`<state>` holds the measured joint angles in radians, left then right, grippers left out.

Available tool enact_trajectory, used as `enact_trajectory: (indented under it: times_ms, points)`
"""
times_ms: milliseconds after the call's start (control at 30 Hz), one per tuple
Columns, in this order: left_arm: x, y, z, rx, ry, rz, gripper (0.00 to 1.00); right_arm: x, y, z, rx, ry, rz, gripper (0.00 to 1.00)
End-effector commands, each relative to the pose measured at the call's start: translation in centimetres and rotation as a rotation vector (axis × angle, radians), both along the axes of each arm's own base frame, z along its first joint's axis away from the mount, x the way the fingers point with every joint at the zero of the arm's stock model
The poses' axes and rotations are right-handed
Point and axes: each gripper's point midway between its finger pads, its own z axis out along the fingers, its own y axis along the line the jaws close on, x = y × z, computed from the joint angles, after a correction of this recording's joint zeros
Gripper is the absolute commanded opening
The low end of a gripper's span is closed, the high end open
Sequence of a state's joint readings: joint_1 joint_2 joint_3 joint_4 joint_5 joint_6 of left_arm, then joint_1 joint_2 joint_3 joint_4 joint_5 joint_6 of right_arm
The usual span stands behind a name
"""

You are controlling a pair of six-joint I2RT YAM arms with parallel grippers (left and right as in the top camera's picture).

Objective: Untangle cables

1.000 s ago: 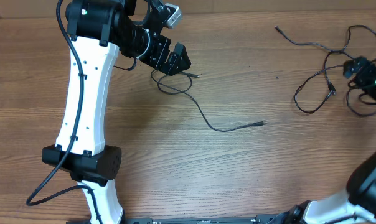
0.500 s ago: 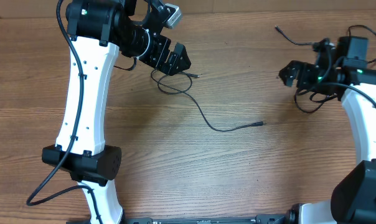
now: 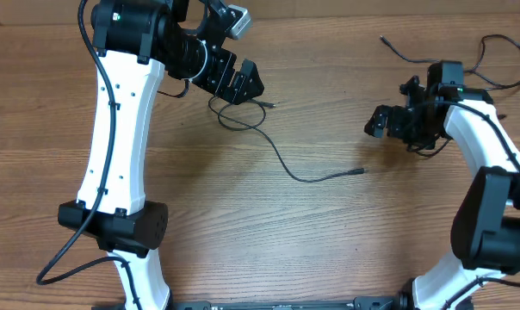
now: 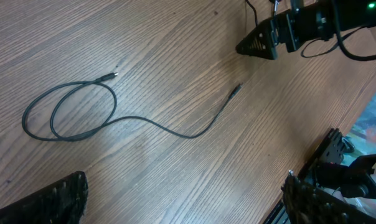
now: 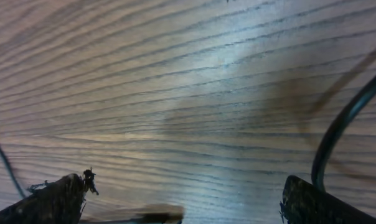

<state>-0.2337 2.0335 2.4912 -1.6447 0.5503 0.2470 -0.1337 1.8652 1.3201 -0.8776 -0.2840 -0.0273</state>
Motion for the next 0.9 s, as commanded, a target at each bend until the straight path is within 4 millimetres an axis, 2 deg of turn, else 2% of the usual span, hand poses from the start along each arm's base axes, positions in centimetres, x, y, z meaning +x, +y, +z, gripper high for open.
enact_trajectory:
  times_ms: [0,133,233,400,533,733,867]
  points:
    - [0.2,0.0,-0.3,-0.008,-0.001,-0.017,1.0,0.5,-0.4,-0.6,-0.032,-0.005,0.005,1.0]
    - [0.2,0.0,-0.3,-0.008,-0.001,-0.017,1.0,1.3,-1.7,-1.3,-0.098,-0.021,-0.009,1.0]
    - [0.2,-0.1,-0.3,-0.008,-0.001,-0.019,1.0,1.5,-2.2,-2.8,-0.123,-0.017,0.045,1.0]
    - [0.2,-0.1,-0.3,-0.008,-0.001,-0.018,1.0,1.7,-4.3,-4.8,-0.13,0.005,0.004,1.0]
    - [0.2,-0.1,-0.3,-0.008,-0.001,-0.019,1.0,2.1,-7.4,-4.9,-0.137,-0.023,-0.07,1.0]
    - [0.2,-0.1,-0.3,-0.008,-0.001,-0.019,1.0,2.0,-13.6,-4.5,-0.156,-0.072,-0.212,1.0]
    - [0.2,-0.1,-0.3,-0.008,-0.001,-0.019,0.99,2.0,-17.0,-4.1,-0.174,-0.119,-0.287,1.0]
